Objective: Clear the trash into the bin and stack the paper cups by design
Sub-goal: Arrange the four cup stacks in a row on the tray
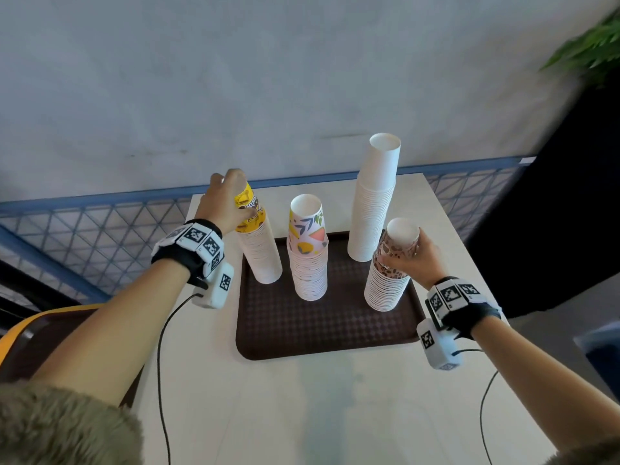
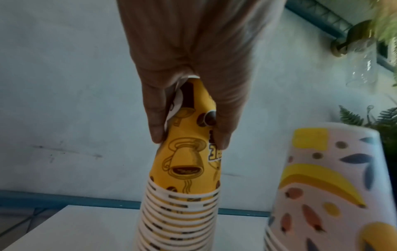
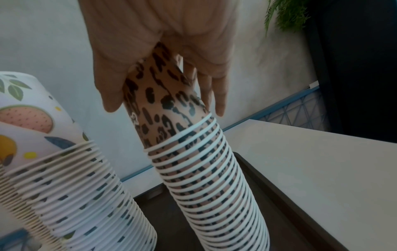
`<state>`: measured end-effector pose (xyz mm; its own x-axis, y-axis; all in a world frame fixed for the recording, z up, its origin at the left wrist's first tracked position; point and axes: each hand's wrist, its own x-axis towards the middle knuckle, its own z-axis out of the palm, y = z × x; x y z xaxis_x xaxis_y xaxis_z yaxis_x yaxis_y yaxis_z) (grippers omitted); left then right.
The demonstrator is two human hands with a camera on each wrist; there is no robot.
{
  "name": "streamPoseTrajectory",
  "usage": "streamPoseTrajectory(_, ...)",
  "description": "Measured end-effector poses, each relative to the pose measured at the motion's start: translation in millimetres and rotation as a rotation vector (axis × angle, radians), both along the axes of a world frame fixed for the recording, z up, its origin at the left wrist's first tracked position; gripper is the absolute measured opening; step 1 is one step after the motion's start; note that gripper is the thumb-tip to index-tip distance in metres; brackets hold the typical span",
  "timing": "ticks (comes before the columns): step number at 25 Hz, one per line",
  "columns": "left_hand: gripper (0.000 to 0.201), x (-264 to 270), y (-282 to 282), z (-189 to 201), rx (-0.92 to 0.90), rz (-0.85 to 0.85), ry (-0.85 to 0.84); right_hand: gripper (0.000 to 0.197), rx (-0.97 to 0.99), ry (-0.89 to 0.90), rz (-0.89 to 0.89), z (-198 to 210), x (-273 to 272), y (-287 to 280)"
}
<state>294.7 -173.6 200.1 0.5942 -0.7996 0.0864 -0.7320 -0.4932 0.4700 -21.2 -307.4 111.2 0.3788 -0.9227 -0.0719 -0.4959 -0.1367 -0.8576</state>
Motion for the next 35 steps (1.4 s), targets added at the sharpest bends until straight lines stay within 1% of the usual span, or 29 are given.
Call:
streamPoseTrajectory(5, 0.069, 11.7, -19.5, -1.2, 0.033, 0.008, 0.006, 0.077, 0.049, 0.037, 0.045, -10.4, -4.2, -3.7)
streamPoseTrajectory(7, 0.071, 10.8, -20.0, -1.5, 0.019, 0.008, -0.042, 0.077, 0.074, 0.054, 0.050, -13.9, -6.4, -2.4)
streamPoseTrajectory(8, 0.071, 6.3, -18.1, -0.1, -0.045, -0.001, -0.094, 0.076, 0.077, 0.067, 0.055, -14.3, -7.4, -1.4)
streamPoseTrajectory(10, 0.064, -12.0, -11.5, 5.1, -0.309, -0.028, -0.158, 0.077, 0.077, 0.073, 0.063, -15.4, -7.5, -0.9)
streamPoseTrajectory(11, 0.059, -25.9, -7.0, 8.7, -0.449, -0.040, -0.125, 0.077, 0.076, 0.068, 0.068, -16.2, -6.6, -1.2)
streamPoseTrajectory(12, 0.056, -40.9, -3.7, 11.4, -0.531, -0.064, -0.054, 0.078, 0.078, 0.064, 0.073, -17.2, -6.1, -1.9)
streamPoseTrajectory(13, 0.057, -54.7, -2.0, 11.8, -0.547, -0.097, 0.030, 0.078, 0.079, 0.060, 0.080, -18.2, -5.8, -2.4)
streamPoseTrajectory(14, 0.060, -67.0, -2.1, 10.4, -0.503, -0.132, 0.104, 0.077, 0.083, 0.056, 0.082, -18.4, -5.3, -2.7)
streamPoseTrajectory(16, 0.072, -82.5, -7.5, -1.2, -0.340, -0.179, 0.190, 0.076, 0.089, 0.046, 0.080, -17.9, -5.8, -2.0)
streamPoseTrajectory(18, 0.082, -88.1, -15.3, -15.9, -0.234, -0.177, 0.274, 0.075, 0.099, 0.033, 0.085, -17.5, -7.8, -1.6)
streamPoseTrajectory(20, 0.079, -90.5, -20.1, -27.6, -0.198, -0.132, 0.388, 0.075, 0.110, 0.022, 0.098, -17.7, -10.9, -1.7)
streamPoseTrajectory(21, 0.074, -92.0, -20.8, -31.1, -0.187, -0.105, 0.404, 0.076, 0.113, 0.018, 0.104, -18.2, -12.7, -1.7)
streamPoseTrajectory(23, 0.065, -95.4, -21.9, -35.8, -0.175, -0.074, 0.362, 0.077, 0.116, 0.015, 0.105, -19.2, -18.0, -2.0)
streamPoseTrajectory(25, 0.062, -103.6, -19.0, -36.9, -0.186, -0.085, 0.337, 0.077, 0.129, 0.007, 0.111, -20.2, -22.5, -2.4)
streamPoseTrajectory(31, 0.061, -136.3, -10.4, -43.4, -0.212, -0.160, 0.342, 0.074, 0.133, 0.011, 0.141, -20.2, -31.4, -5.7)
streamPoseTrajectory(35, 0.062, -157.9, -12.0, -44.6, -0.251, -0.187, 0.362, 0.074, 0.127, -0.008, 0.125, -20.0, -31.0, -7.3)
